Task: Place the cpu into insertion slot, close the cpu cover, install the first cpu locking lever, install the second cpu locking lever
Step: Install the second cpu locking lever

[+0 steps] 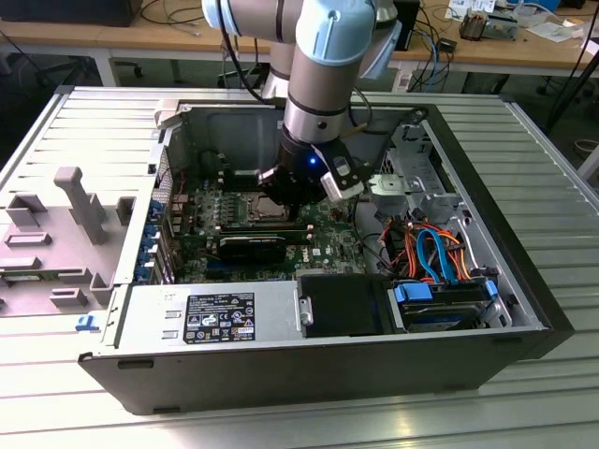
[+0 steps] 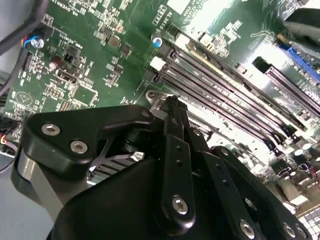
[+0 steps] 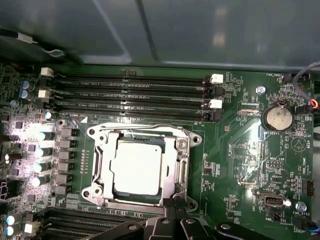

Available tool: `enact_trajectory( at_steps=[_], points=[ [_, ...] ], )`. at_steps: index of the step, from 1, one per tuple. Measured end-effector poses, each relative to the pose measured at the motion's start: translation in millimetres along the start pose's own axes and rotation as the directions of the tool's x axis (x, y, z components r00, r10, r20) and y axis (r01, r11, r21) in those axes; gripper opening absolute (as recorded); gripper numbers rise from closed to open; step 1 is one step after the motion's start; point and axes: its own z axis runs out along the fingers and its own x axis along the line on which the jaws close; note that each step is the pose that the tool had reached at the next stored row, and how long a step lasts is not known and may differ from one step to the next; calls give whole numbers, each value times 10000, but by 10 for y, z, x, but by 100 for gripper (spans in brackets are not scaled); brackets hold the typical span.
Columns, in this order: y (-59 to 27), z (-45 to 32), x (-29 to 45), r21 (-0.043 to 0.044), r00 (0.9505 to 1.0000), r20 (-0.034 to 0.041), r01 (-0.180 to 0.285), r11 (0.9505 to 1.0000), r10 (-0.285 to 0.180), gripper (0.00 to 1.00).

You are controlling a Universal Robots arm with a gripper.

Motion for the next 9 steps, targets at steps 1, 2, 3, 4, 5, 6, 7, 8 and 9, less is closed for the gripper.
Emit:
enact_trajectory(
  at_steps=[1, 2, 3, 4, 5, 6, 7, 8, 9],
  points=[
    [-17, 2, 2, -2, 10000, 1, 0, 10000, 0, 11],
    [-55, 5, 42, 0, 10000, 0, 5, 10000, -5, 11],
    [-86, 18, 199, 2, 10000, 19, 10, 10000, -10, 11],
    [-90, 32, 334, 3, 10000, 28, 13, 10000, -13, 11],
    [-81, 45, 471, 3, 10000, 46, 13, 10000, -13, 11],
    [-81, 47, 492, 3, 10000, 48, 13, 10000, -13, 11],
    [-82, 49, 513, 1, 10000, 50, 13, 10000, -13, 11],
    [-86, 50, 527, -1, 10000, 50, 14, 10000, -14, 11],
    [-94, 51, 542, -3, 10000, 52, 19, 10000, -19, 11]
  ],
)
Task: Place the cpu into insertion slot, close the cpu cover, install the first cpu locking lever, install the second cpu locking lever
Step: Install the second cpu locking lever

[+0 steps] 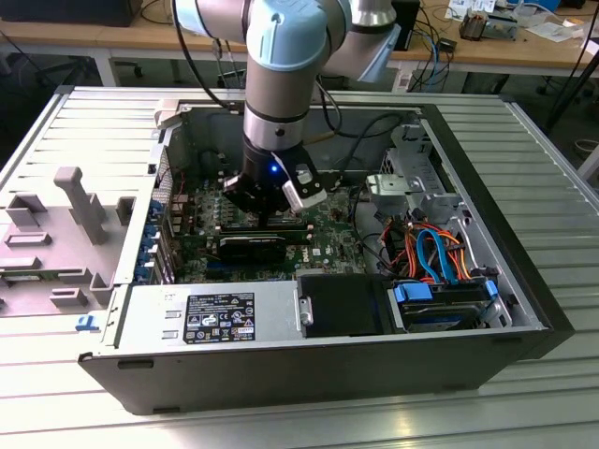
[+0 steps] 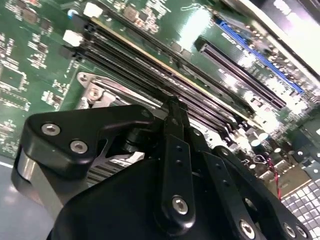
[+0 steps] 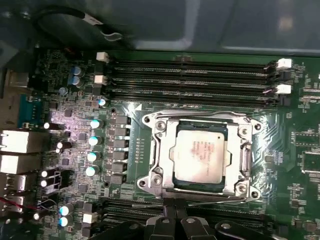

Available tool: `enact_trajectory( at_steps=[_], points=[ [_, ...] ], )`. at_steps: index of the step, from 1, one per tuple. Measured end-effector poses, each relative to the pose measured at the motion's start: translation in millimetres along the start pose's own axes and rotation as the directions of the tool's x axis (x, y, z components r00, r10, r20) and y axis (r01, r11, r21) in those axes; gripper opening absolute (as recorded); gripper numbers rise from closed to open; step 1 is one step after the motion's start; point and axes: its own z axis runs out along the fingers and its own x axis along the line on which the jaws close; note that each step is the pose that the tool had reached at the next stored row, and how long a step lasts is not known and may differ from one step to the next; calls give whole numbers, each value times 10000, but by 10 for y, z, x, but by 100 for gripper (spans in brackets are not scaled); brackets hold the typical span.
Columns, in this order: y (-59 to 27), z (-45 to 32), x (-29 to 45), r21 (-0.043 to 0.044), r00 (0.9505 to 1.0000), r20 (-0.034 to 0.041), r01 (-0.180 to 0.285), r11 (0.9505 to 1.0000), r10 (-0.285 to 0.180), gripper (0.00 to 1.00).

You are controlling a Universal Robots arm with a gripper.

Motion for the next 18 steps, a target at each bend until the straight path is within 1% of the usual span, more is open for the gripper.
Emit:
enact_trajectory(
  at_steps=[4, 11, 15, 18],
  points=[
    [-8, 8, 92, -1, 10000, 19, 10, 10000, -10, 11],
    [0, 16, 192, 0, 10000, 29, 12, 10000, -12, 11],
    [2, 21, 229, 3, 10000, 28, 75, 10000, -75, 11],
    [8, 27, 235, 11, 9998, 21, 196, 9998, -196, 11]
  ],
)
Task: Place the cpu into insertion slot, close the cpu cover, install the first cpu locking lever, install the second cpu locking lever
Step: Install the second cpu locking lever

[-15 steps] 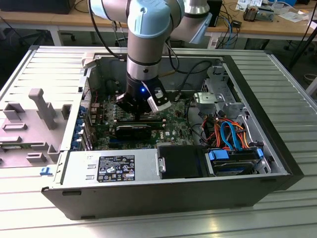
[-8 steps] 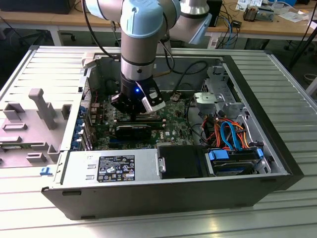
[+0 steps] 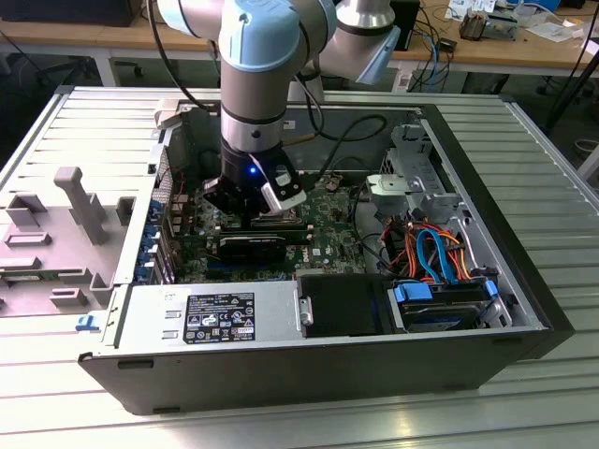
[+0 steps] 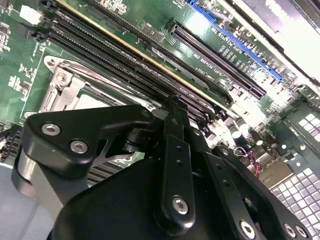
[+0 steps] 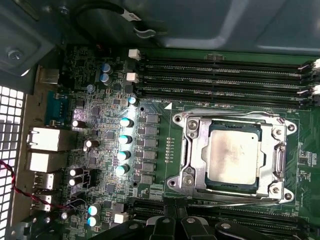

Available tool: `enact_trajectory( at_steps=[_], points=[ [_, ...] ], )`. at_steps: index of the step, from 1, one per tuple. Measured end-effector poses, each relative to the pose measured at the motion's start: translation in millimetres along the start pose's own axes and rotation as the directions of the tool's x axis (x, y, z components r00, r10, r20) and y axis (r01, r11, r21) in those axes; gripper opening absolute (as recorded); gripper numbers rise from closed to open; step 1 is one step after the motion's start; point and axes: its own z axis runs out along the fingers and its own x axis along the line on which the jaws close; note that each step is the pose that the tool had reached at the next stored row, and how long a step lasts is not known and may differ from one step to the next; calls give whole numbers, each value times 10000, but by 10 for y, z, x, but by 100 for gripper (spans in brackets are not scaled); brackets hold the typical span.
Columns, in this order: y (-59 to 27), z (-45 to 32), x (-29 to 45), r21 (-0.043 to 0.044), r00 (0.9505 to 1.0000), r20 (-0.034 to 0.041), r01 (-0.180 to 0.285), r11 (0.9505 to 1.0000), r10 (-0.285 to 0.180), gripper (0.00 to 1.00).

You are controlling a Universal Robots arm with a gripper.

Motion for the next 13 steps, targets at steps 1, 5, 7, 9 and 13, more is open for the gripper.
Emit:
enact_trajectory(
  at_steps=[1, 5, 7, 9, 13],
  points=[
    [2, 3, -1, 1, 10000, -1, 42, 10000, -42, 11],
    [25, 14, -2, -25, 9998, -4, 181, 9998, -181, 11],
    [46, 18, -5, -51, 9997, -1, 226, 9997, -226, 11],
    [67, 21, -6, -84, 9997, 0, 259, 9996, -259, 11],
    [74, 27, -2, -237, 9996, 19, 291, 9993, -290, 11]
  ],
)
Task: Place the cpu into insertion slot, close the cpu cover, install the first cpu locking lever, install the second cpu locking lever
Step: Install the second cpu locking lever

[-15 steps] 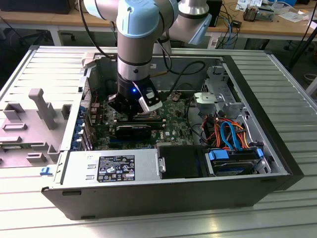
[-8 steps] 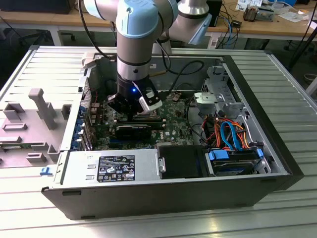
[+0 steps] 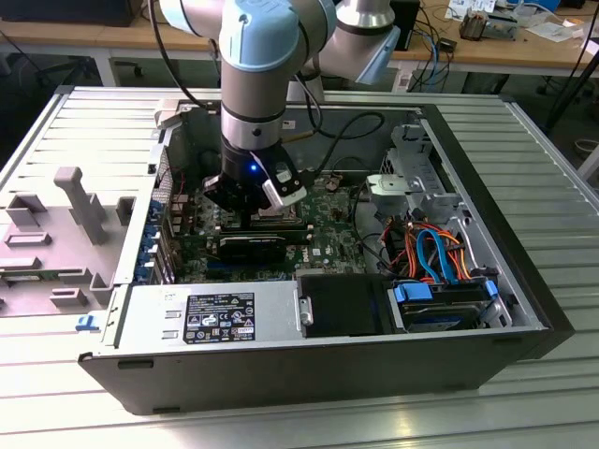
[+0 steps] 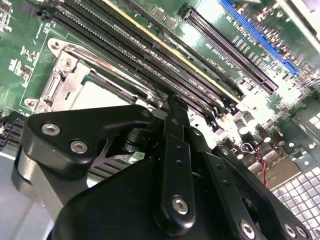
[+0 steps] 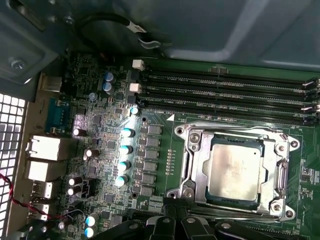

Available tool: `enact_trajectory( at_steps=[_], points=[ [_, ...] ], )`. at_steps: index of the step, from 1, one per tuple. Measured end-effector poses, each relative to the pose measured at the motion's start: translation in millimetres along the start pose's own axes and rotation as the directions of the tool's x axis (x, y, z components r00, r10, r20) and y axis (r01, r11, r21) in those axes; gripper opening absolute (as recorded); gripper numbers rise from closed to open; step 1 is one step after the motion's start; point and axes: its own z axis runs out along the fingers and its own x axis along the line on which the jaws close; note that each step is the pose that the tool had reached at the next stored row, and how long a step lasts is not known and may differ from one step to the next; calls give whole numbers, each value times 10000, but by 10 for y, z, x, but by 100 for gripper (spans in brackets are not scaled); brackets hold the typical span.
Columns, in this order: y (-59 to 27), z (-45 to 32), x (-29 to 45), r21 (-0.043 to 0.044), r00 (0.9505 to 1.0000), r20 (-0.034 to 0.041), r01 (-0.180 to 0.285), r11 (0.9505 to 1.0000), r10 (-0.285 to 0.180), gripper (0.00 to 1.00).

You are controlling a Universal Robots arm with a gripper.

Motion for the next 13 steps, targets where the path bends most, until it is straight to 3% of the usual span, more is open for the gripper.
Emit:
enact_trajectory(
  at_steps=[5, 7, 9, 10, 12, 13],
  points=[
    [-17, 1, 9, -397, 10000, 50, 37, 9992, -35, 11],
    [-50, 0, 16, -671, 9999, 85, 62, 9977, -57, 11],
    [-75, -1, 19, -847, 9999, 108, 79, 9964, -70, 11],
    [-108, -2, 22, -1094, 9999, 142, 105, 9939, -90, 11],
    [-134, -5, 26, -1310, 9998, 168, 127, 9913, -106, 11],
    [-136, -6, 27, -1373, 9998, 177, 135, 9904, -112, 11]
  ],
)
